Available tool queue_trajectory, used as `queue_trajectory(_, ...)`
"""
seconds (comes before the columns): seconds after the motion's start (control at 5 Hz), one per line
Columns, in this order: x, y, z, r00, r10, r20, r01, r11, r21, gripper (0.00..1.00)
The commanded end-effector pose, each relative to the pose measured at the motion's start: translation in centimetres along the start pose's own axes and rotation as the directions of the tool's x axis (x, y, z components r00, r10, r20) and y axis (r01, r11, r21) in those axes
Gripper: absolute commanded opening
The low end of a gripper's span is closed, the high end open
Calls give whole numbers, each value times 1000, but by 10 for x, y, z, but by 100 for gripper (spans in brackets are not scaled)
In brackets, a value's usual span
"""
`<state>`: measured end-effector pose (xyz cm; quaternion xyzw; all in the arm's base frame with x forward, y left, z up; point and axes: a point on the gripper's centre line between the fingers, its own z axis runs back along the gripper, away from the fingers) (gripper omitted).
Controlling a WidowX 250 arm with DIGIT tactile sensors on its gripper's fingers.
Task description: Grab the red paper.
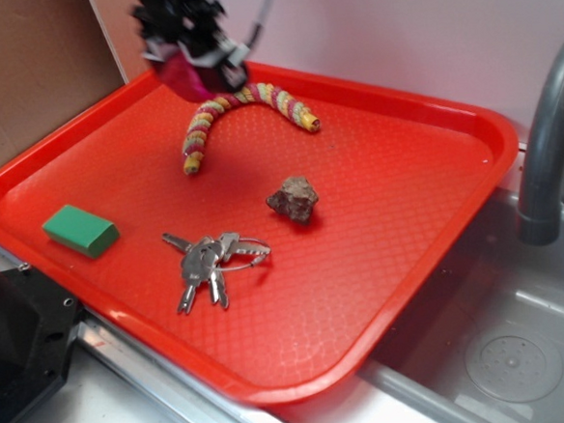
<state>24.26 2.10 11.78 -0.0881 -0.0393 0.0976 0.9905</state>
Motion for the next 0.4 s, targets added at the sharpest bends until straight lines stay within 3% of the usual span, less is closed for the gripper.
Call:
queue_trajectory(0.0,-15,-11,84,965,258,-46,-256,965,48,0)
queue_trajectory(0.2,-11,-27,82,959,277,-59,-266,953,145,0)
